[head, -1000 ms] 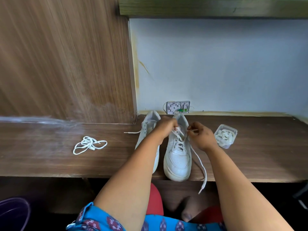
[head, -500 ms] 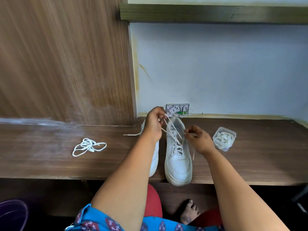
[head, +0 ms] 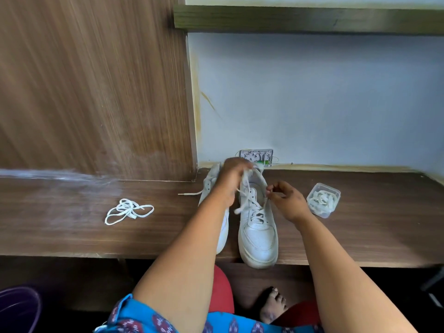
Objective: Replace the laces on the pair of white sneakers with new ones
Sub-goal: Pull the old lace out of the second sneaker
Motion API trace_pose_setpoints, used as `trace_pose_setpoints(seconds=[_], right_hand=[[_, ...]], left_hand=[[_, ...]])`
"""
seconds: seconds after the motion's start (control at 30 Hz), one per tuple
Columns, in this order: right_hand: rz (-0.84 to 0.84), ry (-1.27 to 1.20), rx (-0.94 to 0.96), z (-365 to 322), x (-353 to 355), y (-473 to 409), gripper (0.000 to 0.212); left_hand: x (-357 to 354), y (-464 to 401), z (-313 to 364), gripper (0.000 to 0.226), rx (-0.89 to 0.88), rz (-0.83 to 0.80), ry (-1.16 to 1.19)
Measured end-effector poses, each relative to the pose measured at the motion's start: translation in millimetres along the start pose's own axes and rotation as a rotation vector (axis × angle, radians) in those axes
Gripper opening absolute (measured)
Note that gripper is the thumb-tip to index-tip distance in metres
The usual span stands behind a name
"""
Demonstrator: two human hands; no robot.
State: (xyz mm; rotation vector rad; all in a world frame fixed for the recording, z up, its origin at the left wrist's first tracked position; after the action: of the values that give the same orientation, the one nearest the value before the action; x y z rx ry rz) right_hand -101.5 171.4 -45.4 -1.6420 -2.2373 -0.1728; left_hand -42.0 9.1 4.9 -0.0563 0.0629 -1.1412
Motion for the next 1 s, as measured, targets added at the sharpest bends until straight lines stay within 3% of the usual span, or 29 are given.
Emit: trace_pose_setpoints(seconds=[0.07,0.13,0.2,0.23,0.33,0.4,0.5,0.57,0.63,0.73,0.83,0.87,0.9,0.93,1.0], right_hand=[[-0.044,0.044,0.010,0,-4,-2,0.006],[-0.114,0.167,0.066,-4,-11,-3,0.011],[-0.164,0.354,0.121,-11,-18,-4,0.019],[-0.184,0.472,0.137,-16,-21,-3,0.023],[-0.267,0.682,0.076,-26,-32,7,0.032],[-0.307,0.622,0.033,-23,-36,12,0.027],[-0.242,0.273,-0.036,-20,-23,12,0.008],[-0.084,-0.201,-0.148,-18,-2,11,0.020],[0.049,-0.754,-0.230,-14,14,10,0.027],[0.067,-1.359,-0.062,-31,40,10,0.027],[-0.013,-1.565,0.013,-36,52,11,0.047],[-0.045,-1.532,-0.045,-35,49,10,0.057],[-0.028,-1.340,-0.092,-28,47,8,0.064],[0.006,-0.987,-0.126,-21,42,7,0.065],[0.033,-0.155,-0.025,-19,30,6,0.042]], left_hand=[[7,3,15,0.016,0.059,-0.191,0.466],[-1,21,30,0.018,0.074,-0.547,0.482],[-14,36,17,0.021,0.074,-0.762,0.089],[-17,35,1,0.022,0.081,-0.754,-0.188],[-10,15,-23,0.027,0.077,-0.466,-0.925],[-10,12,-33,0.040,0.074,-0.442,-1.268],[-17,20,-43,0.059,0.159,-0.525,-1.197],[-17,22,-45,0.061,0.211,-0.491,-1.118],[-13,20,-52,0.046,0.260,-0.442,-1.127],[-6,15,-66,0.025,0.351,-0.351,-1.087],[-2,15,-72,0.019,0.423,-0.279,-0.960],[-2,15,-73,0.016,0.445,-0.257,-0.920],[-1,15,-74,0.013,0.463,-0.233,-0.885],[0,16,-74,0.010,0.474,-0.212,-0.852],[-2,17,-75,0.008,0.488,-0.185,-0.785]])
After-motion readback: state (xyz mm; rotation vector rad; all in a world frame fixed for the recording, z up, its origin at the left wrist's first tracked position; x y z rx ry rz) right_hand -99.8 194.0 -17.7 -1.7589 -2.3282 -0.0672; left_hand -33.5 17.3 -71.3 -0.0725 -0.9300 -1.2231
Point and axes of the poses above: each hand's wrist, its own y-axis away from the middle knuckle, its own x-axis out of the back of the hand, z = x × y, the point moved 8 cm from there along -y, towards the middle knuckle, and after that the axes turned 11 degrees about -y, right-handed, at the moved point
